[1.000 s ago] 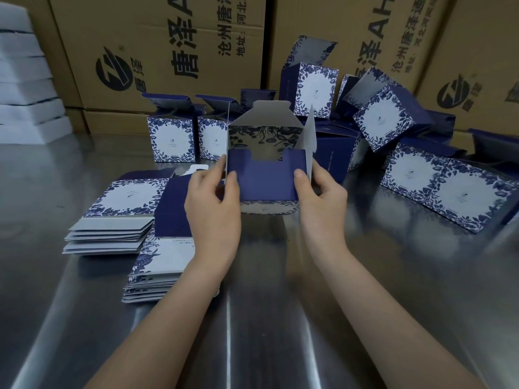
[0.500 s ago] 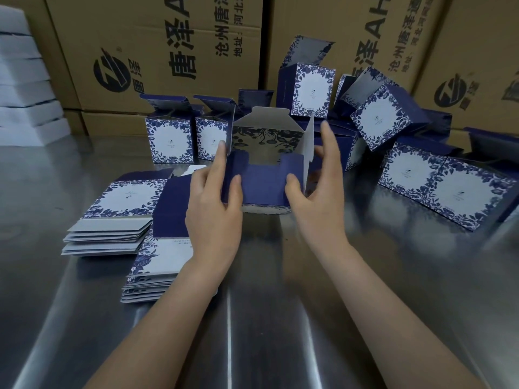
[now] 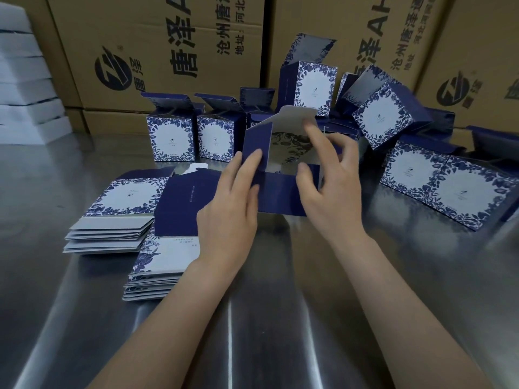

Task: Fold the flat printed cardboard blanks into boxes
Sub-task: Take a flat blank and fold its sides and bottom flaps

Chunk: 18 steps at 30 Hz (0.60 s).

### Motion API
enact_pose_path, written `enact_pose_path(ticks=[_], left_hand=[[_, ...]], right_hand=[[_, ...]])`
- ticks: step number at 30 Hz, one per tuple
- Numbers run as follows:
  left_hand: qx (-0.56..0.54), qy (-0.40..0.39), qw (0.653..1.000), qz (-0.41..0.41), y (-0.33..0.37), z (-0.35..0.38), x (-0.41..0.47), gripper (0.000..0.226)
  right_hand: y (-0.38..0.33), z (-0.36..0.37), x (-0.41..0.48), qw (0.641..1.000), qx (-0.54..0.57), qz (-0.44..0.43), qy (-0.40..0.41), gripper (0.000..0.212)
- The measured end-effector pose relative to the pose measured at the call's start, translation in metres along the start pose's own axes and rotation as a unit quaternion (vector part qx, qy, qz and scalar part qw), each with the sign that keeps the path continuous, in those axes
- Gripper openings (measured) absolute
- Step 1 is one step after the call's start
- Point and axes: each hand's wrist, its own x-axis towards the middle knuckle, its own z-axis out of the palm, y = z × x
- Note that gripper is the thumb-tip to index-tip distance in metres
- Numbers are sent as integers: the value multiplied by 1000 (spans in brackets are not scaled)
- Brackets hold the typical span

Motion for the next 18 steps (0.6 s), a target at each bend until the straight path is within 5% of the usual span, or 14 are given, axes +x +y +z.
enact_pose_path(ticks=[10,18], left_hand=[[19,-56,997,-55,-1,3,0,45],[23,-49,996,-73,-3,7,0,51]], right_hand=[[-9,-3,2,999,43,6,-24,47],[-7,-7,2,984,161,20,-69,63]])
